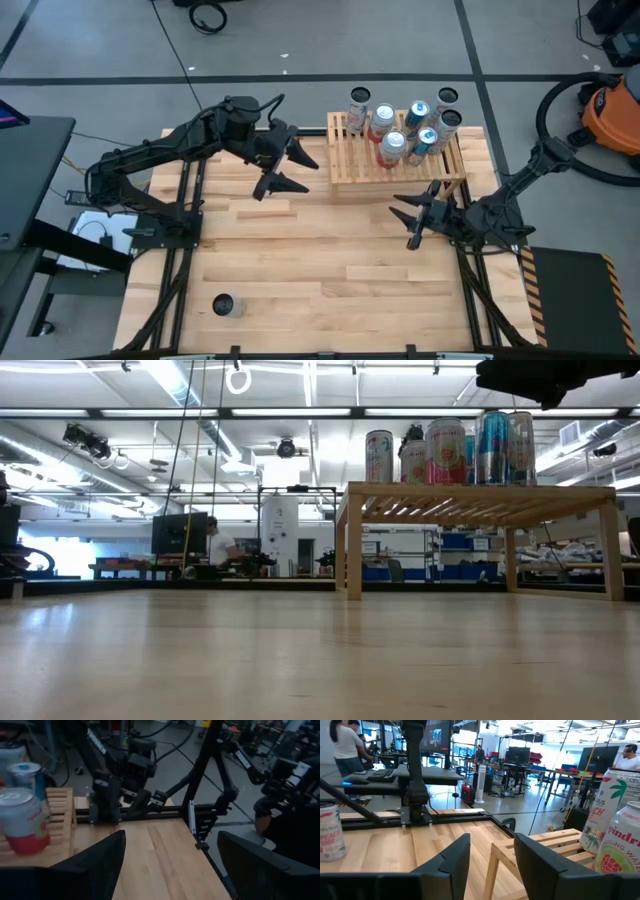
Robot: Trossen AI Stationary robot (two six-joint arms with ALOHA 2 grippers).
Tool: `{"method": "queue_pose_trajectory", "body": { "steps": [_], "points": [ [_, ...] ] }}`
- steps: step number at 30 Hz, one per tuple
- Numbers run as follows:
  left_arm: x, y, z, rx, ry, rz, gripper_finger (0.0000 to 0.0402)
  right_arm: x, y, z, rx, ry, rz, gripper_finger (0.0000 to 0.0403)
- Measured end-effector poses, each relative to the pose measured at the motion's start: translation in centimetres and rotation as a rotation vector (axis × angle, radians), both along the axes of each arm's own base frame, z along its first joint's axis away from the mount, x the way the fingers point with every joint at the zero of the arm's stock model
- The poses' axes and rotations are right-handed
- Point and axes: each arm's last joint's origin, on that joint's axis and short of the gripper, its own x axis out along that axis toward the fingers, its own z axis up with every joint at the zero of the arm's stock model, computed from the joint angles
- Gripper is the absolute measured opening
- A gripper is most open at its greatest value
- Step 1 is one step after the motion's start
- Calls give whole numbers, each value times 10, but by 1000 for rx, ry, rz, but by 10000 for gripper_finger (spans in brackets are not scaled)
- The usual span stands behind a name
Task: Place canned beverage on shelf
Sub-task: Put the white-pink soda can on the shelf aligned with the other white-pink soda can
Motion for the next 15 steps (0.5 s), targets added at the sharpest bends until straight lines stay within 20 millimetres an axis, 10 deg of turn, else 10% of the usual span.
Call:
{"method": "queue_pose_trajectory", "body": {
  "steps": [15],
  "points": [
    [4,0,1,-141,34,39,316,0,1,0,1,-1,7,165]
  ]
}}
